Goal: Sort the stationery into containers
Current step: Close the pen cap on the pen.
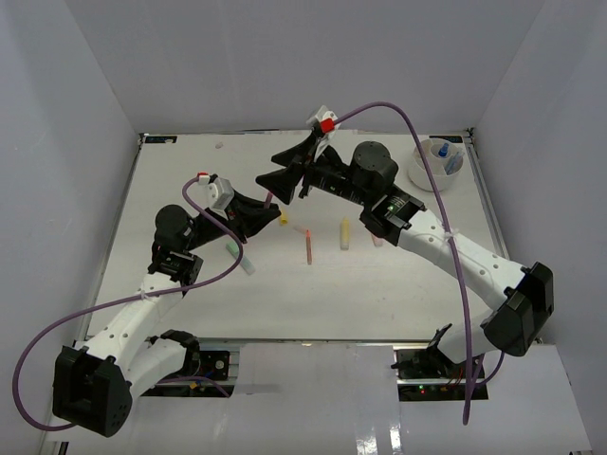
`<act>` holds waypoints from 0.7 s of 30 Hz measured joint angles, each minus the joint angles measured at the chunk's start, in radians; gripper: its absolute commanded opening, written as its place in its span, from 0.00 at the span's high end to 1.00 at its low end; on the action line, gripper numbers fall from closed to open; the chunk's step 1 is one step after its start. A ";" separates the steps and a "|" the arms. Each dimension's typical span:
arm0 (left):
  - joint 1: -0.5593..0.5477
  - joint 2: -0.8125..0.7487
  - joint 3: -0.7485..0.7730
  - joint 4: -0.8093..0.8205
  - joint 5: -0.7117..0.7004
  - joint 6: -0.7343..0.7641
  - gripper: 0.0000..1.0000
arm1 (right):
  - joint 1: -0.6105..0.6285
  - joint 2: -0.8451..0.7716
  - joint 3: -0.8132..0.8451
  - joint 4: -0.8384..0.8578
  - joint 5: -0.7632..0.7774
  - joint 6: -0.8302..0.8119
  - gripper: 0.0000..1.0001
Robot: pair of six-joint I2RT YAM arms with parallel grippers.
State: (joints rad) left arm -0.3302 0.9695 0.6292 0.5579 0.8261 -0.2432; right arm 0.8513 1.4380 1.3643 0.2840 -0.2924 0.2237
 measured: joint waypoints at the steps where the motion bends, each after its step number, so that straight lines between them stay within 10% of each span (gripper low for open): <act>1: 0.000 0.000 0.000 -0.001 0.000 0.000 1.00 | 0.000 0.002 0.001 0.001 0.002 0.000 0.30; 21: 0.000 0.000 0.000 -0.013 -0.007 0.002 1.00 | 0.009 0.026 0.001 0.005 -0.026 0.011 0.78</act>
State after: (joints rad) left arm -0.3302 0.9691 0.6296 0.5446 0.8192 -0.2409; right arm 0.8600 1.4635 1.3655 0.2893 -0.3187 0.2348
